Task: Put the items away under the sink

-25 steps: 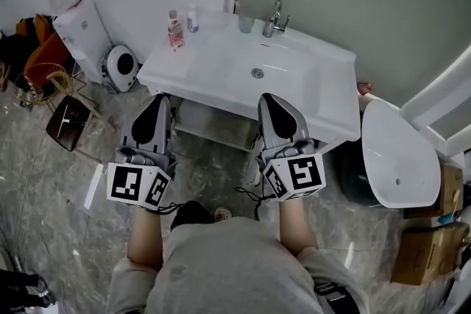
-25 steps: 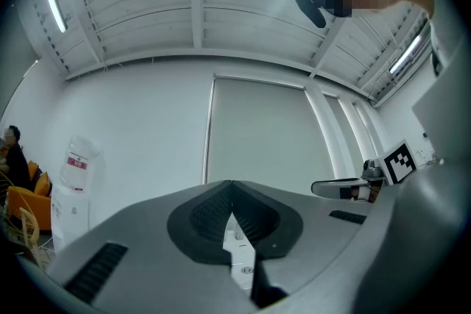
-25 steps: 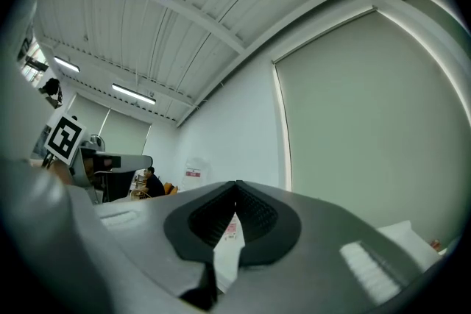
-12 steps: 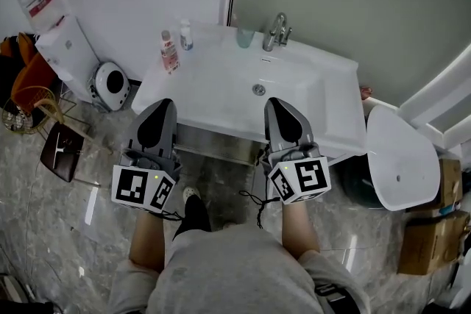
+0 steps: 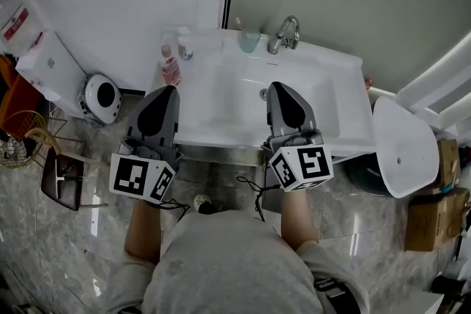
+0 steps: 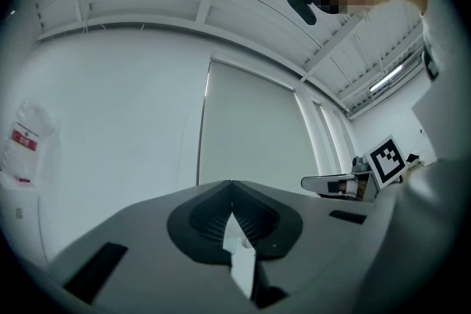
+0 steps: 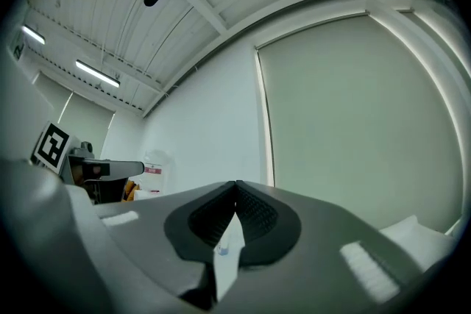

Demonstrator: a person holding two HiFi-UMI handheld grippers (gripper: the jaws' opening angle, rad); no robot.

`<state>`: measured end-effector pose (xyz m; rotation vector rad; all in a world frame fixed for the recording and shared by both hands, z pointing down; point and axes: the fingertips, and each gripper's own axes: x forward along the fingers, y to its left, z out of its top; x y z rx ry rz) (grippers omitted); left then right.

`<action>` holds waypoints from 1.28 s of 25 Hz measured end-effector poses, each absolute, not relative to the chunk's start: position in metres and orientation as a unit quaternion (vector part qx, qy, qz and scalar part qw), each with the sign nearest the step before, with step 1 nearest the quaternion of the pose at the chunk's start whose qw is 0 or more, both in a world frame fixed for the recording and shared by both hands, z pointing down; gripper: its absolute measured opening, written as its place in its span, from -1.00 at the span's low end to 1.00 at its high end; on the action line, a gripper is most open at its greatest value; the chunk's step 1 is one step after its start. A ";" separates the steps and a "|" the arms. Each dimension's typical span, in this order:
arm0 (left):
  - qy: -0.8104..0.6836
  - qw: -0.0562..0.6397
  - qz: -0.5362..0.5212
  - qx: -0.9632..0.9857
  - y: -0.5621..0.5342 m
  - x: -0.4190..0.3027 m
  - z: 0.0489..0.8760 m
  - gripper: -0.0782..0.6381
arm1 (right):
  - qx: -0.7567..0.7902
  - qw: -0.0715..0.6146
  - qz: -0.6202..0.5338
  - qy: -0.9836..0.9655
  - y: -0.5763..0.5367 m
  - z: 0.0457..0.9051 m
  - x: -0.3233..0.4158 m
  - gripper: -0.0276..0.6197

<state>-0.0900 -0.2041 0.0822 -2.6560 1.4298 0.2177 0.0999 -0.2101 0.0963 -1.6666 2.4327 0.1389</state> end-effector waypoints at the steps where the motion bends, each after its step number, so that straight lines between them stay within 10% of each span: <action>1: 0.466 0.060 0.072 -0.880 -0.211 -0.093 0.082 -0.76 | -0.568 0.095 0.046 0.816 -0.217 0.096 0.097 -0.88; 32: 0.456 0.011 0.057 -0.888 -0.364 -0.073 0.126 -0.76 | -0.581 -0.030 -0.087 0.808 -0.477 0.200 0.118 -0.88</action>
